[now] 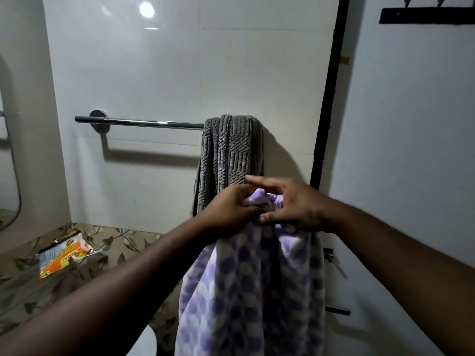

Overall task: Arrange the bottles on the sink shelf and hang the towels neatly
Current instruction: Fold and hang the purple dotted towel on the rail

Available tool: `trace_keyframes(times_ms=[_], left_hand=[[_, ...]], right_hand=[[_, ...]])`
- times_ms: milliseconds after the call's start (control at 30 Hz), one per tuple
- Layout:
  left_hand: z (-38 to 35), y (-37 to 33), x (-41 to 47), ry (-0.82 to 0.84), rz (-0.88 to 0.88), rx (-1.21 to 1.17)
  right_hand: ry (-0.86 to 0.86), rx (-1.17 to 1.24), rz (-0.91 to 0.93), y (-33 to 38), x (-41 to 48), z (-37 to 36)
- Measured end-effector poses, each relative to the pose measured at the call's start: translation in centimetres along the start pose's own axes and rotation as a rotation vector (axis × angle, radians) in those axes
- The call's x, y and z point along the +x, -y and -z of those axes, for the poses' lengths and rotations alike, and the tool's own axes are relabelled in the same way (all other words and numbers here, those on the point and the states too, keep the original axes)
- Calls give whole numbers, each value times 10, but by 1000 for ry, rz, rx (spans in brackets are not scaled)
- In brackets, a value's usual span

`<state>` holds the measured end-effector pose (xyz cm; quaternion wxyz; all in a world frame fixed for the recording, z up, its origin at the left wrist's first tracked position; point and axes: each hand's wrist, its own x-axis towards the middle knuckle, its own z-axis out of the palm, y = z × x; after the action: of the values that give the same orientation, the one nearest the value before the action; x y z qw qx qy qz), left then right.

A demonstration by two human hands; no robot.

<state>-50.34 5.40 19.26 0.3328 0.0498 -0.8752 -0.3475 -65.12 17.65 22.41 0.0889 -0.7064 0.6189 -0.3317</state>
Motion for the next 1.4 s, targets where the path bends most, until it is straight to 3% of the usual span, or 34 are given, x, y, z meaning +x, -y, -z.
trace_keyframes(times_ms=[100,200,267,333,500,633,800,933,1100,1300,1400], left_hand=[[-1,1,-1,-60,13,69],[6,12,-9,42,130,181],[14,23,-13,126,209,194],[17,28,-16,119,236,149],[5,10,-6,41,27,167],[0,5,-5,-104,35,184],[22,14,-10,123,157,304],[12,6,-9,4,82,263],[8,-1,-5,-68,39,345],[40,19,-28,100,138,148],[58,26,-36,197,155,130]], right_hand=[[-6,-102,-59,-1,1,1],[-199,-418,-110,-9,-3,7],[-358,-468,-163,-14,-5,11],[-393,-497,-189,-19,-7,14],[2,-66,-6,-5,1,-6],[-107,-62,-34,-8,6,-5],[-326,-297,-169,-26,-6,13],[-27,48,-107,-18,-5,-2],[-125,118,-93,-18,1,-8],[-378,61,-252,-39,-15,18],[-412,61,-285,-47,-17,25]])
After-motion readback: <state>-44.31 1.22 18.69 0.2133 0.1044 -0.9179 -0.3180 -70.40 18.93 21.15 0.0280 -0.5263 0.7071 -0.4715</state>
